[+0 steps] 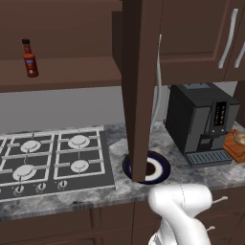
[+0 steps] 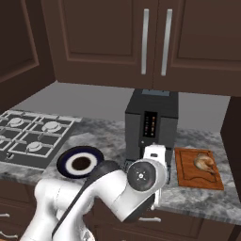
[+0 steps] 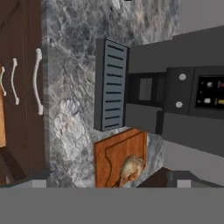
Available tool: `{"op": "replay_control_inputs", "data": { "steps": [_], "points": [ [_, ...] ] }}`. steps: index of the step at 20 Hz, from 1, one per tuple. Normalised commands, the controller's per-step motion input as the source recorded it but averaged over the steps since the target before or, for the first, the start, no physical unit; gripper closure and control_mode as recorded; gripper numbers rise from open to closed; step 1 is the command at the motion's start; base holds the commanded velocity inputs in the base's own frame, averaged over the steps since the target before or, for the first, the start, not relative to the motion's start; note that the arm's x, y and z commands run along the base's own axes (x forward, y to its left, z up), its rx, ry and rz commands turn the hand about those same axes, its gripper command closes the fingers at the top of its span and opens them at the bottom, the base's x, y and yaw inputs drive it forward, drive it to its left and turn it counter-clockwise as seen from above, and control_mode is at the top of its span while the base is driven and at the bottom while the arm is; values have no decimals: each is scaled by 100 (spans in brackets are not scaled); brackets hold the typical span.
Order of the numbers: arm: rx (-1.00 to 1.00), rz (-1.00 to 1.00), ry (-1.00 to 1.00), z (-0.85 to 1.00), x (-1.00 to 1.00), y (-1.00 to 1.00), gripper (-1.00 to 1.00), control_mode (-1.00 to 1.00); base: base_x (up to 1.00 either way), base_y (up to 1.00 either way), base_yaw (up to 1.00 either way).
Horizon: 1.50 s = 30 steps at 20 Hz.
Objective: Pick the chicken drumstick from the plate and place it on the cutting board. Then pick the condiment bottle from the cabinet and place it next to the cutting board.
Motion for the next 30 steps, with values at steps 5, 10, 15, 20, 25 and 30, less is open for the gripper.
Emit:
{"op": "replay_control_inputs", "data": {
  "steps": [5,10,15,20,25,30],
  "points": [
    [-4,-1,-21,49,-59,41,-100,-100,0,0,0],
    [0,0,-20,62,-61,30,-100,-100,0,0,0],
    [0,0,-15,56,-65,31,-100,-100,0,0,0],
    [0,0,-12,47,-56,17,-100,-100,0,0,0],
    [-3,0,-7,36,-35,6,-100,-100,0,0,0],
    [-5,0,-3,31,-35,15,-100,-100,0,0,0]
  ]
}}
